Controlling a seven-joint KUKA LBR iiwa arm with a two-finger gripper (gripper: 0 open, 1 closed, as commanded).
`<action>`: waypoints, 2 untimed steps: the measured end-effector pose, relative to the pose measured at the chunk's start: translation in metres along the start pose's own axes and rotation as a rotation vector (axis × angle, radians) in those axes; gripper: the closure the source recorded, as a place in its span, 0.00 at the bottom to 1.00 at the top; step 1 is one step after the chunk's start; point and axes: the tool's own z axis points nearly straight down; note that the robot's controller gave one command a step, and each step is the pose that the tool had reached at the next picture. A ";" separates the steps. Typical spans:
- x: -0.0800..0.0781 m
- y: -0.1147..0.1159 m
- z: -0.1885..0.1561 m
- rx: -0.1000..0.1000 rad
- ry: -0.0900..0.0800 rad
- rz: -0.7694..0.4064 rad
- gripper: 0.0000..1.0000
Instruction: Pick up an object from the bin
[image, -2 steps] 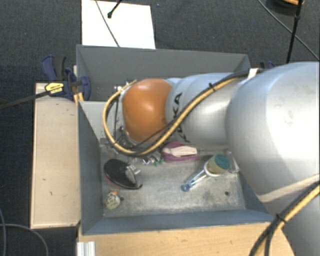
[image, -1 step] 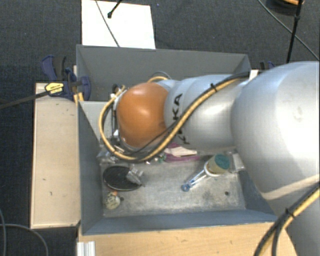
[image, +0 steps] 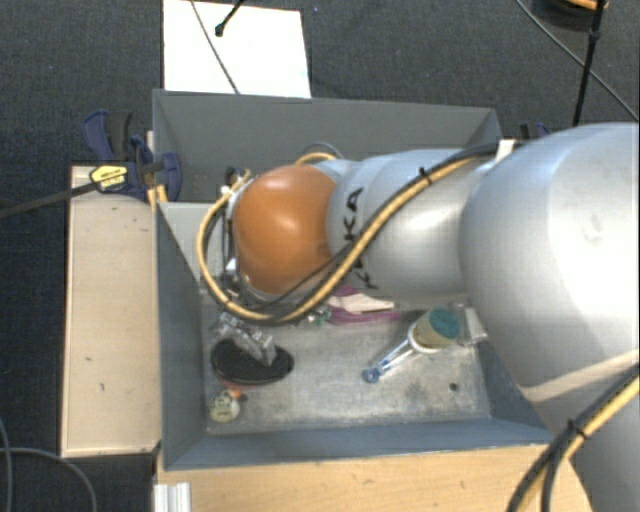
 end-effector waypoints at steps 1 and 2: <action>-0.004 0.014 -0.083 0.001 0.002 0.009 1.00; -0.002 0.015 -0.078 -0.004 0.010 0.014 0.00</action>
Offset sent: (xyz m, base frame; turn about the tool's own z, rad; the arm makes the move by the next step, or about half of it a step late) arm -0.0119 0.0096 0.0772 0.0100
